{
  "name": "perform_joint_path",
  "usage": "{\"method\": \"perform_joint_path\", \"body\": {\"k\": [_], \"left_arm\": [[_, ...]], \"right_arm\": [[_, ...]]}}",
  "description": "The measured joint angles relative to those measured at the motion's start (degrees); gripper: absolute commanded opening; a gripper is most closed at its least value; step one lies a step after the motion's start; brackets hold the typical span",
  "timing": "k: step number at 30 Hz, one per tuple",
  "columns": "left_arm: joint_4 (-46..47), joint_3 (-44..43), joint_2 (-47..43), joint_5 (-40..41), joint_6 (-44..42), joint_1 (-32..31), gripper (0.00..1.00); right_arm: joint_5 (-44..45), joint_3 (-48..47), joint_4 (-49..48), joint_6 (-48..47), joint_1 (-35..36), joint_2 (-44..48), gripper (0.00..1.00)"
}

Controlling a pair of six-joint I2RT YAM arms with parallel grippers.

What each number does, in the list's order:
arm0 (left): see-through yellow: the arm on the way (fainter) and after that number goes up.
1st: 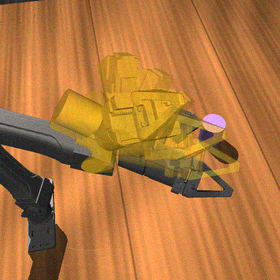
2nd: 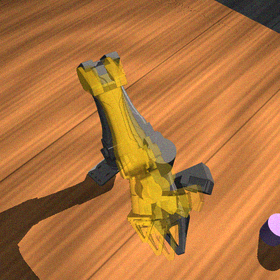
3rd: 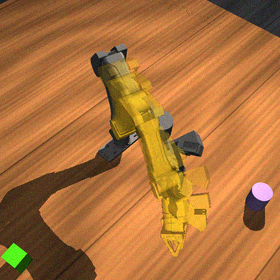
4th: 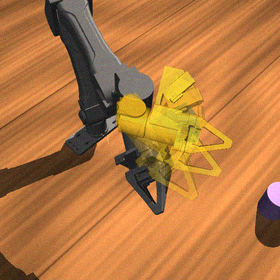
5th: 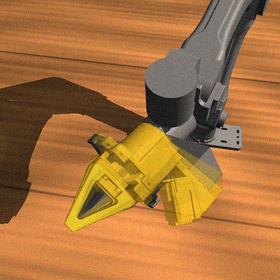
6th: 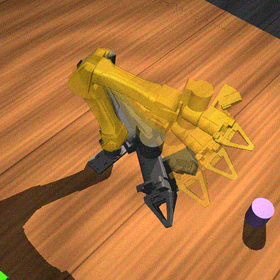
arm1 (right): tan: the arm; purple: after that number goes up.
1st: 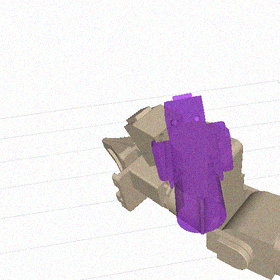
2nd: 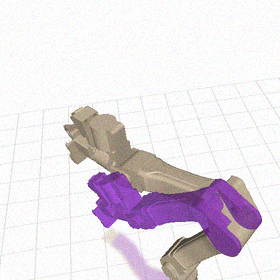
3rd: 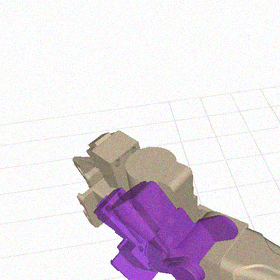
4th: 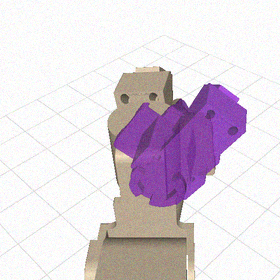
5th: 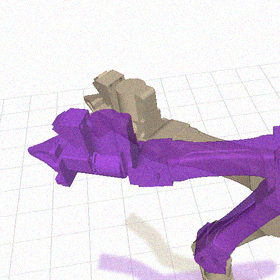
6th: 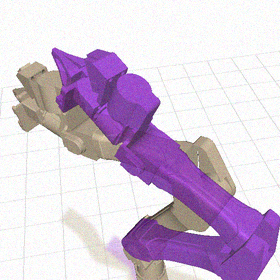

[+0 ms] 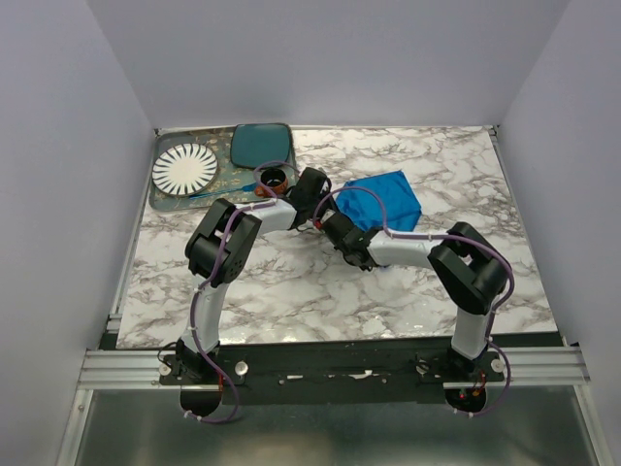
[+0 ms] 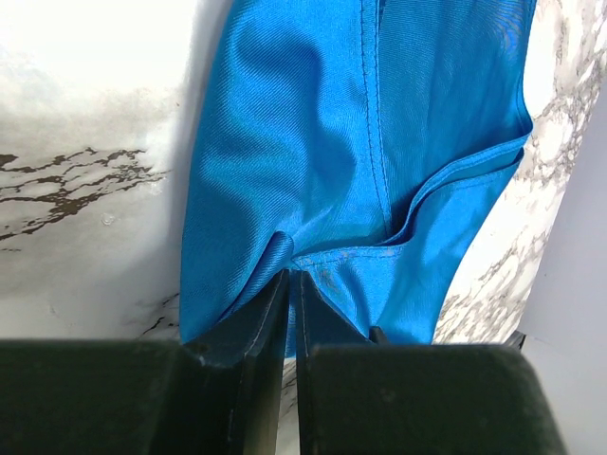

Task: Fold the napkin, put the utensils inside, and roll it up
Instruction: Roll the napkin with the utensil

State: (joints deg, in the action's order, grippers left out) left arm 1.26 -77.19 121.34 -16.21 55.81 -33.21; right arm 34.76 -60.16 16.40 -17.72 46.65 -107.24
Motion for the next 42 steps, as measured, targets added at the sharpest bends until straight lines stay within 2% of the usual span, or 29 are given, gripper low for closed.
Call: {"method": "perform_joint_path", "body": {"k": [4,9,16,23,29,30,33,42], "left_arm": [[0.0,0.0,0.0,0.0,-0.1,0.1,0.2],[0.3,-0.1,-0.2,0.0,-1.0,0.3,0.3],[-2.2,-0.3,-1.5,-0.2,-3.6,1.4,0.36],[-5.3,-0.3,-3.2,-5.4,-4.9,4.8,0.41],[-7.3,-0.3,-5.0,-6.9,-5.9,6.2,0.57],[-7.7,-0.3,-5.7,-7.0,-6.4,6.3,0.61],[-8.9,-0.1,-8.9,-6.8,-8.3,6.3,0.64],[-11.5,4.2,-20.5,-6.2,-14.8,6.3,0.66]], "right_arm": [[-1.3,-0.5,0.7,-0.3,-0.4,0.2,0.01],[-5.9,-2.1,3.2,0.4,-1.8,0.7,0.01],[-23.0,-6.3,7.8,5.5,-7.3,1.9,0.01],[-36.7,-9.1,11.3,10.0,-11.3,1.2,0.01],[-48.2,-10.0,12.9,12.9,-12.9,-0.5,0.01],[-50.0,-10.1,13.1,13.5,-13.4,-0.8,0.01],[-56.4,-10.3,13.5,14.8,-15.9,-1.7,0.01],[-68.8,-10.4,13.8,17.0,-21.4,-4.5,0.01]]}}
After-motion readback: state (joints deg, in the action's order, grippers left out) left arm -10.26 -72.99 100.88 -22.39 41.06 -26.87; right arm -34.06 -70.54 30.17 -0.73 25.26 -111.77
